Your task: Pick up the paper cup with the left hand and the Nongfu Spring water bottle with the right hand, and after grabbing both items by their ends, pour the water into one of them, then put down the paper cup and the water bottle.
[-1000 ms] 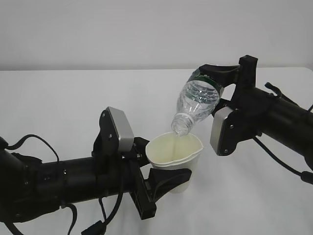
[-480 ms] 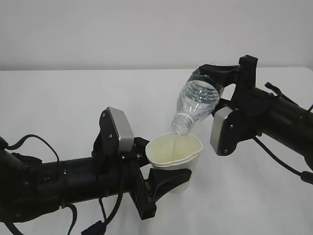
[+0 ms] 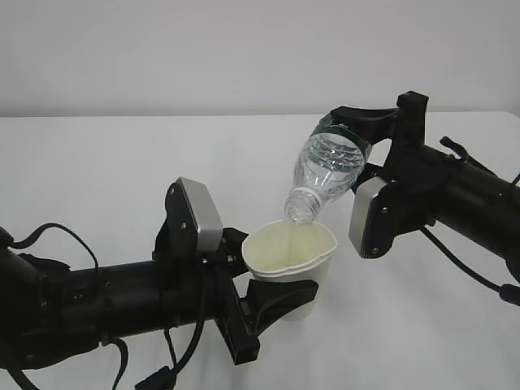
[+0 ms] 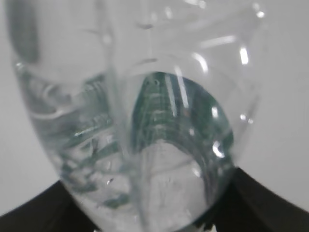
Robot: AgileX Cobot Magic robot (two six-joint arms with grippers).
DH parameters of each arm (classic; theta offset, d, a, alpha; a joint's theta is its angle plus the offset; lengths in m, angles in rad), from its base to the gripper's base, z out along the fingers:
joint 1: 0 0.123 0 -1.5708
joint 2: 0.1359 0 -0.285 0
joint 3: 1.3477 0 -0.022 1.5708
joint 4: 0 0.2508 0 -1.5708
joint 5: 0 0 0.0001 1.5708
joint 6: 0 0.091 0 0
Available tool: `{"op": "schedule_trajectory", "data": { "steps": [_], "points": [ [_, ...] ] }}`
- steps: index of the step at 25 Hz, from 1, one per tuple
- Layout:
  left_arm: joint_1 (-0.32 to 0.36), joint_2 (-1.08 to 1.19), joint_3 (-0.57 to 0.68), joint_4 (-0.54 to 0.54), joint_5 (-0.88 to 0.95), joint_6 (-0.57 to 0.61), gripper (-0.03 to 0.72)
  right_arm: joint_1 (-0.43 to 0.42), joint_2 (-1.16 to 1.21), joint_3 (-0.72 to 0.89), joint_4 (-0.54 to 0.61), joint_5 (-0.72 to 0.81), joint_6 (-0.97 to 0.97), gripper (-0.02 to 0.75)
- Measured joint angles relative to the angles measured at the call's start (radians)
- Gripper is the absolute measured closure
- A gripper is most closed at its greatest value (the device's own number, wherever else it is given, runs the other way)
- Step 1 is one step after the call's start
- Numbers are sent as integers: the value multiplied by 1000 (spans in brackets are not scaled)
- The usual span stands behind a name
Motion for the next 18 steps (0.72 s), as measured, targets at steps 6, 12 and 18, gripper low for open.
{"op": "schedule_trajectory", "data": {
  "steps": [6, 12, 18],
  "points": [
    [0, 0, 0, 0, 2, 0, 263, 0, 0, 0, 0, 0, 0, 259],
    [0, 0, 0, 0, 2, 0, 263, 0, 0, -1, 2, 0, 0, 259],
    [0, 0, 0, 0, 2, 0, 263, 0, -2, -1, 29, 0, -2, 259]
  ]
}}
